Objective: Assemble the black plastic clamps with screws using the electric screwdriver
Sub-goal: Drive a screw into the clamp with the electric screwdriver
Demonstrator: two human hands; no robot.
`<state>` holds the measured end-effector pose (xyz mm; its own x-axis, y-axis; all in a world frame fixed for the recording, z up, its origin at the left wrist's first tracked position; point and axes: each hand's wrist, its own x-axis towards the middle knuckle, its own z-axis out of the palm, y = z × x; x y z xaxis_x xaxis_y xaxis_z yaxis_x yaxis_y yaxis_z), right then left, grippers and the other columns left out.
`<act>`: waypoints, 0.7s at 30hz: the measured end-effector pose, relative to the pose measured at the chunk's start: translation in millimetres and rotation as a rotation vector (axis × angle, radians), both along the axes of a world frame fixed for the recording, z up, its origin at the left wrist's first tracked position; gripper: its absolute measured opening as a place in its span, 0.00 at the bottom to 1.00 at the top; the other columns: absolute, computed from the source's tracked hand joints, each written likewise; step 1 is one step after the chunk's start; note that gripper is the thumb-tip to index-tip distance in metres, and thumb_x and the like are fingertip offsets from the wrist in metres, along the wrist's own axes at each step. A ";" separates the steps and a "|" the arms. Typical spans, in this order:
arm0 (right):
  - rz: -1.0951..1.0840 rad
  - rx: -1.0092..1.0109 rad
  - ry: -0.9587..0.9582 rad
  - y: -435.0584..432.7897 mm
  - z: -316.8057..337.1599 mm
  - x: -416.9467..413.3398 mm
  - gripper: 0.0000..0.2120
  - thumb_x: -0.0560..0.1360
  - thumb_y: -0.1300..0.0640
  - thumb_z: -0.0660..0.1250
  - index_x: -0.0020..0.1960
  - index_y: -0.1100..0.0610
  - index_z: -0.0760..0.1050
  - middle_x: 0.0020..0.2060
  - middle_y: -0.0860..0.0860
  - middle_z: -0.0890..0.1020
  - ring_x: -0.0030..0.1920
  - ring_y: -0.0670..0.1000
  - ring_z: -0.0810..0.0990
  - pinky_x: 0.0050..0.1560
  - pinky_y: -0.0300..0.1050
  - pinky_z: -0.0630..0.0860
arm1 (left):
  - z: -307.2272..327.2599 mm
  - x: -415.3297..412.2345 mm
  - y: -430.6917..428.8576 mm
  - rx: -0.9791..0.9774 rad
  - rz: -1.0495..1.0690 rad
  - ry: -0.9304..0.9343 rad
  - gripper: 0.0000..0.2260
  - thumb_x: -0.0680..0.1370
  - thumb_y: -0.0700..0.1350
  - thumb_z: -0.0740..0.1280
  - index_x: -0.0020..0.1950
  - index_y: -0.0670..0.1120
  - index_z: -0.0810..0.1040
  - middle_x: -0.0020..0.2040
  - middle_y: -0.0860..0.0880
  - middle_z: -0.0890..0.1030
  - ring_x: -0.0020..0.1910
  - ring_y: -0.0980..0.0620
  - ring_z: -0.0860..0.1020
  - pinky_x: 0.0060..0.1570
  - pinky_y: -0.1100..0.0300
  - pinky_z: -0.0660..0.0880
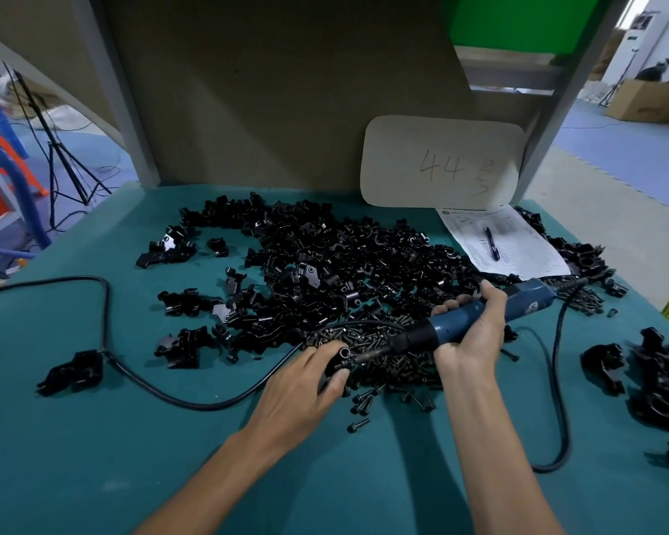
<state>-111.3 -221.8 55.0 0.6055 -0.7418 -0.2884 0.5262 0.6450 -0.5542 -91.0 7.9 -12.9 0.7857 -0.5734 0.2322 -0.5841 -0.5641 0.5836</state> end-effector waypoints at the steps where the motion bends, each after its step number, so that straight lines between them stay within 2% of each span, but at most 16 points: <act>1: 0.006 0.000 -0.006 0.9 -0.3 0.5 0.20 0.70 0.54 0.77 0.53 0.55 0.69 0.32 0.48 0.77 0.29 0.48 0.76 0.34 0.43 0.78 | -1.0 0.1 0.6 -0.013 -0.006 0.011 0.21 0.83 0.62 0.51 0.73 0.58 0.65 0.58 0.57 0.76 0.53 0.57 0.75 0.52 0.56 0.75; 4: 0.012 0.023 -0.036 5.0 -2.5 4.0 0.20 0.71 0.55 0.76 0.56 0.55 0.68 0.33 0.49 0.77 0.30 0.48 0.77 0.34 0.43 0.78 | -3.2 1.1 1.3 -0.058 -0.003 0.053 0.22 0.82 0.62 0.52 0.74 0.57 0.65 0.64 0.57 0.76 0.59 0.61 0.73 0.54 0.61 0.71; 7: -0.011 0.009 -0.029 8.1 -4.5 9.2 0.20 0.74 0.58 0.73 0.59 0.54 0.66 0.34 0.49 0.77 0.30 0.48 0.76 0.33 0.43 0.77 | -4.3 2.3 1.5 -0.077 0.007 0.060 0.22 0.82 0.63 0.52 0.74 0.57 0.65 0.64 0.57 0.76 0.60 0.62 0.71 0.53 0.64 0.68; 12: -0.059 -0.016 -0.021 9.2 -6.2 14.3 0.17 0.75 0.62 0.69 0.58 0.55 0.65 0.32 0.49 0.76 0.29 0.48 0.75 0.31 0.43 0.75 | -7.5 4.3 1.0 -0.099 0.014 0.066 0.26 0.81 0.65 0.51 0.76 0.56 0.65 0.63 0.65 0.68 0.60 0.72 0.64 0.56 0.74 0.62; 16: -0.073 -0.029 -0.019 11.1 -6.7 15.5 0.17 0.75 0.61 0.69 0.58 0.53 0.65 0.33 0.50 0.75 0.29 0.48 0.74 0.31 0.43 0.75 | -10.1 5.3 0.6 -0.108 0.005 0.061 0.24 0.82 0.65 0.51 0.75 0.58 0.63 0.62 0.65 0.68 0.59 0.71 0.64 0.56 0.73 0.63; 19: -0.084 -0.034 -0.018 11.6 -7.0 15.4 0.16 0.75 0.62 0.69 0.57 0.54 0.65 0.33 0.50 0.75 0.29 0.48 0.74 0.31 0.43 0.75 | -11.6 6.3 0.5 -0.087 -0.001 0.036 0.20 0.81 0.66 0.50 0.72 0.63 0.60 0.61 0.64 0.70 0.57 0.69 0.67 0.55 0.66 0.68; 21: -0.096 -0.043 -0.015 12.1 -7.4 15.0 0.15 0.75 0.62 0.69 0.56 0.54 0.65 0.32 0.50 0.75 0.28 0.48 0.74 0.31 0.43 0.75 | -12.0 6.3 0.5 -0.073 -0.004 0.024 0.20 0.81 0.66 0.49 0.71 0.62 0.61 0.60 0.61 0.73 0.56 0.64 0.71 0.55 0.60 0.72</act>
<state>-96.3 -209.7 47.6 0.5351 -0.8081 -0.2462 0.5928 0.5668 -0.5721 -84.7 8.3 -24.9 0.7891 -0.5590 0.2545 -0.5719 -0.5174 0.6366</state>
